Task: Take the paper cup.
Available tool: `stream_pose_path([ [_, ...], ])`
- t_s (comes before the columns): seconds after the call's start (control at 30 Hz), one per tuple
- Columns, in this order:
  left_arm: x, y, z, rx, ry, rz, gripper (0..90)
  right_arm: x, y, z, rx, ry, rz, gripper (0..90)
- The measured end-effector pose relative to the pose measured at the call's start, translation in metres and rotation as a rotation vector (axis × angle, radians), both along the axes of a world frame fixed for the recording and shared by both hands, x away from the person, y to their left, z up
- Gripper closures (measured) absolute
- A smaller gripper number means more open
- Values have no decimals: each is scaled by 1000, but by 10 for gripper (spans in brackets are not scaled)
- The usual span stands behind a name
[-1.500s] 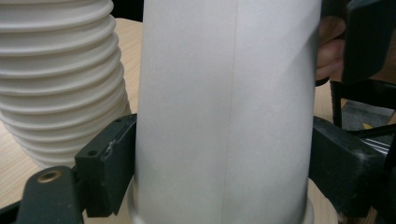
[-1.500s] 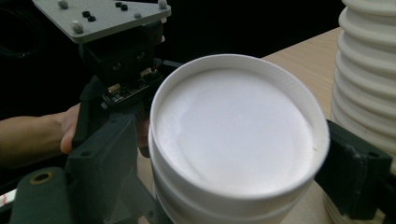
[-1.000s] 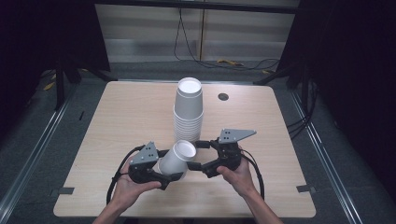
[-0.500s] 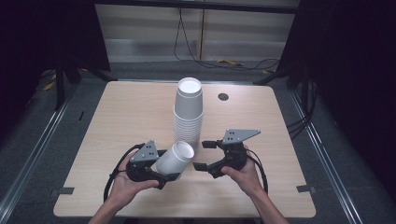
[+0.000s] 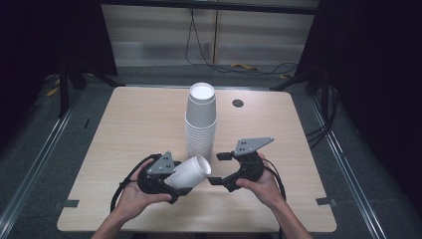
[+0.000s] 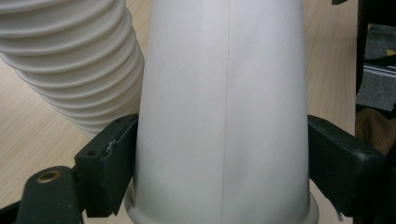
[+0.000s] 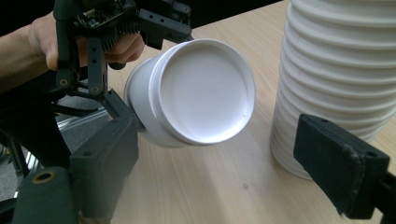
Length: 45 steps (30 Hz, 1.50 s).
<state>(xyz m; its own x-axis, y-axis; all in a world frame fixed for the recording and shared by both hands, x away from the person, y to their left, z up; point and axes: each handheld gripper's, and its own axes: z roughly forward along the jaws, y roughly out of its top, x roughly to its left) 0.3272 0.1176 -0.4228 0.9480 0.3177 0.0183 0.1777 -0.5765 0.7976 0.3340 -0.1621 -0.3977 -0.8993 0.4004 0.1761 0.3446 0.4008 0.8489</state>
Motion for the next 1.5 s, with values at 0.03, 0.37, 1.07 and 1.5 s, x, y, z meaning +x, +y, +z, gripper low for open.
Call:
stream_pose_path([
  [0.03, 0, -1, -1, 0, -1, -1, 166, 0, 0, 0, -1, 5, -1, 145],
  [0.37, -1, -6, -2, 55, -7, -46, 178, -1, 3, 0, -76, 8, 38, 139],
  [1.07, -2, -18, -3, 168, 1, -96, 181, 5, 26, -7, -356, 53, 186, 145],
  [1.5, -3, -32, -4, 238, -6, -166, 182, 9, 36, -11, -426, 69, 225, 148],
])
